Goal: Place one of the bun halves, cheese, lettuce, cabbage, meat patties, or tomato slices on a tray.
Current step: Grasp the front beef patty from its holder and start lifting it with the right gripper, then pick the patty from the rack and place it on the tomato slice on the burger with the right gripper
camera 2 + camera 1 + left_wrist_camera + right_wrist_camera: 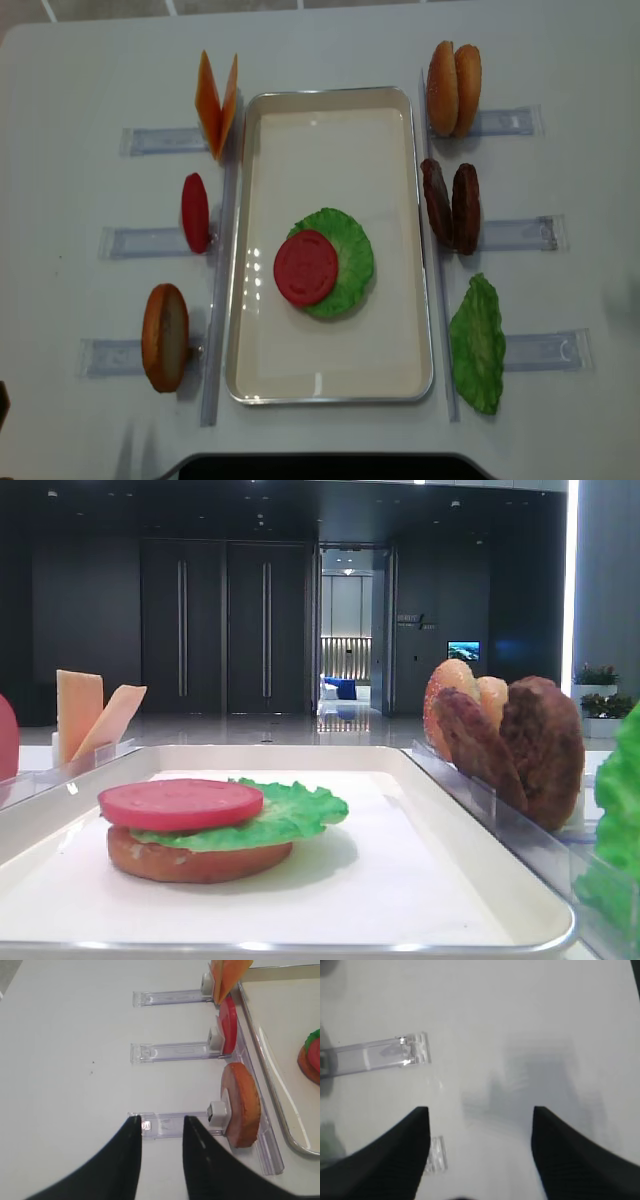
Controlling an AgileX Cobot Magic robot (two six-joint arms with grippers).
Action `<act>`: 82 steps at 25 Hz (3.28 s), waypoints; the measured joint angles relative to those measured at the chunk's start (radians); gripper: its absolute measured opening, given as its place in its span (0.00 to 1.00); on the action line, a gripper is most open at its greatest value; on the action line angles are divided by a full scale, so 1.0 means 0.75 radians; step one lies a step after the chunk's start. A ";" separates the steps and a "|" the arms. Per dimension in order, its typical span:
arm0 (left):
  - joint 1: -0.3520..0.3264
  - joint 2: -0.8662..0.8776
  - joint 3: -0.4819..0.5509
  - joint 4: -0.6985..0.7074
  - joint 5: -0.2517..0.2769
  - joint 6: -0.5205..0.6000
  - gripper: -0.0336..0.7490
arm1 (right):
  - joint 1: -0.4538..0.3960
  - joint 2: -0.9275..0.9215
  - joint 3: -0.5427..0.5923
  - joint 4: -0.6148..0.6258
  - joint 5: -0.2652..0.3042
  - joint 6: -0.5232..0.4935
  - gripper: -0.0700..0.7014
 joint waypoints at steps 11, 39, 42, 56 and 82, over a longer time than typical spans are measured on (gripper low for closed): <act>0.000 0.000 0.000 0.000 0.000 0.000 0.32 | 0.038 0.516 -0.385 -0.004 0.069 0.049 0.63; 0.000 0.000 0.000 0.000 0.000 0.001 0.32 | 0.989 0.950 -0.724 -0.097 0.105 0.699 0.63; 0.000 0.000 0.000 0.000 0.000 0.001 0.32 | 0.989 0.975 -0.724 -0.096 0.105 0.699 0.63; 0.000 0.000 0.000 0.000 0.000 0.001 0.32 | 0.989 1.106 -0.727 -0.193 0.114 0.723 0.36; 0.000 0.000 0.000 0.000 0.000 0.001 0.32 | 1.140 1.015 -0.989 0.508 0.071 0.285 0.21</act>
